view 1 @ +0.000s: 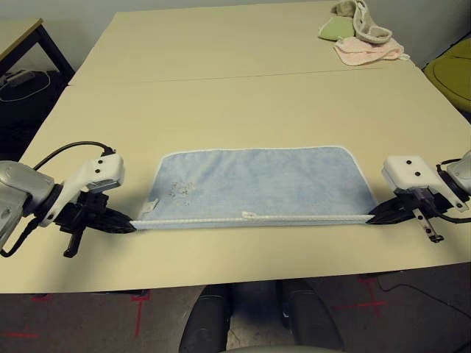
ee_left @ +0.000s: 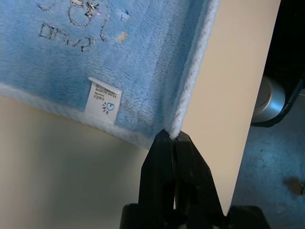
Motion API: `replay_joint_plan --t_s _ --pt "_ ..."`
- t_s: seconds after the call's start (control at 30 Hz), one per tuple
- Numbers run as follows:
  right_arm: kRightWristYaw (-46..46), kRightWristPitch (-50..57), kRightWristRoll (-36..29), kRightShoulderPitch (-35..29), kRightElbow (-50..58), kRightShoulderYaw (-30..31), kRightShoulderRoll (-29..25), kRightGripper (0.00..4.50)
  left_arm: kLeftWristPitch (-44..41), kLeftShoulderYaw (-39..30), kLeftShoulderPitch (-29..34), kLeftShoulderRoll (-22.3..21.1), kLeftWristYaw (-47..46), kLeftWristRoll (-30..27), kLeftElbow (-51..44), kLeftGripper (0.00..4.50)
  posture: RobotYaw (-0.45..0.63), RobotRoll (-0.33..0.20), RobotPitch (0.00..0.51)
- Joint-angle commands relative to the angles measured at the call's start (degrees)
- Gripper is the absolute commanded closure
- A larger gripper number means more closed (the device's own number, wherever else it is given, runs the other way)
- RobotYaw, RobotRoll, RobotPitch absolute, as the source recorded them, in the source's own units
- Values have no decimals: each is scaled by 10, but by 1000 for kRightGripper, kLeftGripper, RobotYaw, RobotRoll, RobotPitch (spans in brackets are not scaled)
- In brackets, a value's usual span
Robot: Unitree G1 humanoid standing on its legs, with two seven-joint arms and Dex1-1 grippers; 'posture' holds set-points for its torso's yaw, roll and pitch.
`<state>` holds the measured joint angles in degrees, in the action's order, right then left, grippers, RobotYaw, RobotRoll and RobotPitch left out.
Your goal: Fold the towel and set it aside.
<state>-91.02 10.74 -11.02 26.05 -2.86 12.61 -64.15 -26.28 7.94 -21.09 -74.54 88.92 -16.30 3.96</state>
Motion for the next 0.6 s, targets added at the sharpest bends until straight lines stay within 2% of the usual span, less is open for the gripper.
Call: replay_joint_plan --t_s 0.03,0.27,0.43,0.6 --pt "21 -18 45 13 -54 1 -3 4500 4 14 -34 9 -25 53 56 4453 54 0 161" --pt "43 -57 70 60 -116 3 10 4500 -4 27 -118 46 -32 67 102 4453 50 0 160" --pt "73 -106 104 106 -186 11 29 4500 24 45 -184 74 -43 93 157 4453 51 0 160" --pt "129 -176 146 145 -255 13 53 4500 39 44 -206 98 -63 108 186 4453 51 0 159"
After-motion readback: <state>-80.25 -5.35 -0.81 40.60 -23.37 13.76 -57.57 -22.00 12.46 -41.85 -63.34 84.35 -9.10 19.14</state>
